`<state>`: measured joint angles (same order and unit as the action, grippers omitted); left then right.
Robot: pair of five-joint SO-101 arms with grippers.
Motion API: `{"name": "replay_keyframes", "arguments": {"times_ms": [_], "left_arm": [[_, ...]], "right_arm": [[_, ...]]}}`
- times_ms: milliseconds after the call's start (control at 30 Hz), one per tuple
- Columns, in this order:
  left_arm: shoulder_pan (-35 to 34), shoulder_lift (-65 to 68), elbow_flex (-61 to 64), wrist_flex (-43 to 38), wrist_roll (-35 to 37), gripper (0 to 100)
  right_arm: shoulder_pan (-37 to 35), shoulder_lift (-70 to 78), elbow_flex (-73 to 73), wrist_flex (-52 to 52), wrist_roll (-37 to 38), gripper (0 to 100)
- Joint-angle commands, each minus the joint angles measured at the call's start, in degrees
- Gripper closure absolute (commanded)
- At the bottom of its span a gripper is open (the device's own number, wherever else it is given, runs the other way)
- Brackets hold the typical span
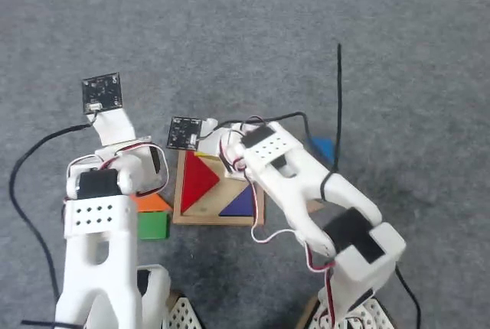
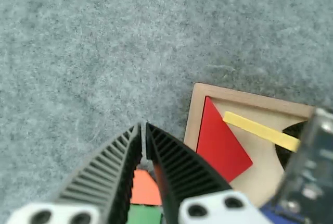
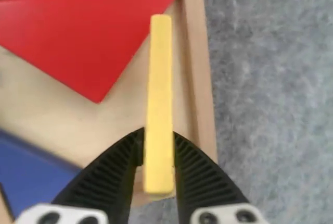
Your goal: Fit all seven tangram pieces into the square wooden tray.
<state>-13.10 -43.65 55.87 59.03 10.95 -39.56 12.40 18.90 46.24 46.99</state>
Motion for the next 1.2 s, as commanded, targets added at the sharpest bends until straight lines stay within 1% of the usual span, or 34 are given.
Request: {"name": "replay_keyframes", "arguments": {"times_ms": [0,67,133,533,800,967,1067,1167], "left_arm": [[-0.5,-1.7,-0.7,-1.2,-0.6,98],[-0.5,-1.7,-0.7,-1.2,-0.6,98],[-0.6,-1.7,-0.7,-1.2,-0.6,98],[-0.6,-1.8,-0.7,-1.1,-0.6,98],[-0.7,-2.0,-0.7,-1.1,-0.6,98],[-0.7,-2.0,-0.7,-1.1,-0.6,98],[-0.7,-2.1,-0.7,-1.1,-0.6,98],[-0.7,-2.1,-0.7,-1.0,-0.6,98]], "right_arm": [[-0.5,0.3,-7.1,4.9,-0.2,83.8],[-0.5,0.7,-8.3,6.6,-0.2,78.9],[-0.6,0.2,-8.4,7.3,-0.2,76.4],[-4.0,-6.7,-8.1,16.7,-0.4,76.4],[-6.8,-7.1,-8.0,17.8,-2.5,76.4],[-6.8,-7.1,-8.4,16.1,-5.9,76.4],[-5.7,-7.2,-8.4,15.0,-11.0,76.1],[-6.1,-6.6,-8.4,15.3,-15.5,76.1]]}}
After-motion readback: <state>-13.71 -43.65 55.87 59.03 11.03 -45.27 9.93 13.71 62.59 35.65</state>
